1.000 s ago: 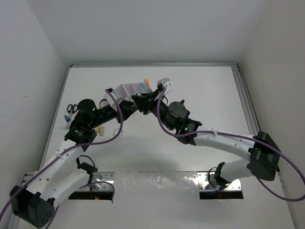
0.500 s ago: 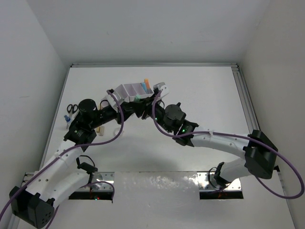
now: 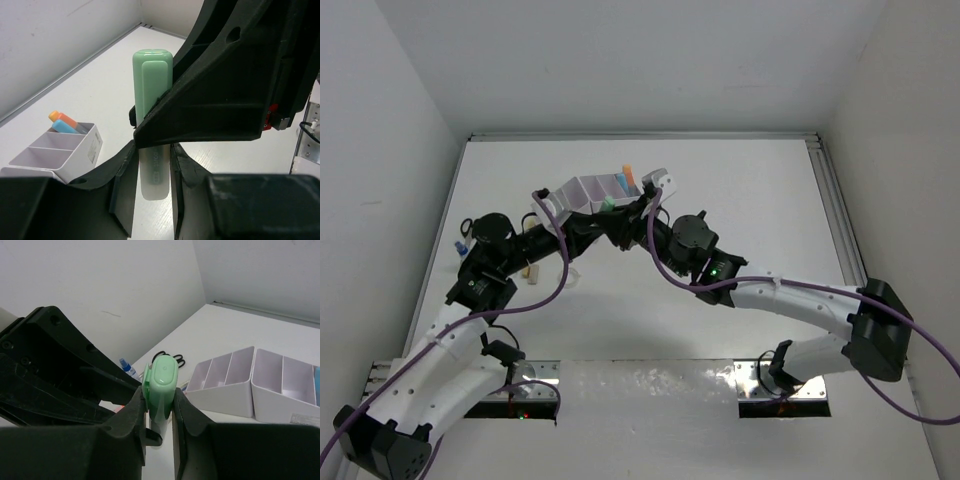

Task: Sort the stationery into containers
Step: Close the pen cap on the pen, then place the pen in the storage box.

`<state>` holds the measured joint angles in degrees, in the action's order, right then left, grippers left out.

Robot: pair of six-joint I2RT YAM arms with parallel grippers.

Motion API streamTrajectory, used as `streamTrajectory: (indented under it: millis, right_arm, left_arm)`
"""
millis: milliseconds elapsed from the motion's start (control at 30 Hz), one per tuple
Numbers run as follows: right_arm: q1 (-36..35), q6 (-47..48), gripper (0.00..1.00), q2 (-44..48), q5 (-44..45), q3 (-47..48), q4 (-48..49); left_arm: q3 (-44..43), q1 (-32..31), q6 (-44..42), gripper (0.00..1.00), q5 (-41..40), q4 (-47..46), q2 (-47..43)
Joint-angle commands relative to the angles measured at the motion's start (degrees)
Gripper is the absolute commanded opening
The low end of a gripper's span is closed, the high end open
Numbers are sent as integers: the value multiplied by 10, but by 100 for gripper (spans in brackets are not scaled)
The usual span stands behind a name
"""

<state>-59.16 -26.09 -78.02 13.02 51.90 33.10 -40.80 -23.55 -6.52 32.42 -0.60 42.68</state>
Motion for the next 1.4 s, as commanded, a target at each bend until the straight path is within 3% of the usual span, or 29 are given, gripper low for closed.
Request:
streamTrajectory:
  millis: [0,133,333,433,667,767,967,1367]
  right_arm:
    - [6,12,0,-2,-34,14,-76]
    - [27,10,0,-5,-66,37,-88]
    - [99,0,0,-19,-85,77,-93]
    - [153,5,0,-56,-105,126,-118]
    - [258,90,0,-215,-163,275,-179]
    - [291,113,0,-287,-191,334,-197]
    - [315,115,0,-386,-217,400,-197]
    - [311,46,0,-432,-235,320,-86]
  left_arm:
    - [-30,-10,15,0,8,-106,-18]
    - [-25,-10,6,32,10,-90,-16]
    - [-29,-10,-13,62,-22,-34,-18]
    - [-29,-9,-15,70,-54,24,-27]
    - [-24,11,80,74,-268,114,-42]
    - [-17,20,91,74,-321,155,-33]
    - [12,43,100,74,-366,153,-17]
    - [41,93,95,73,-380,133,14]
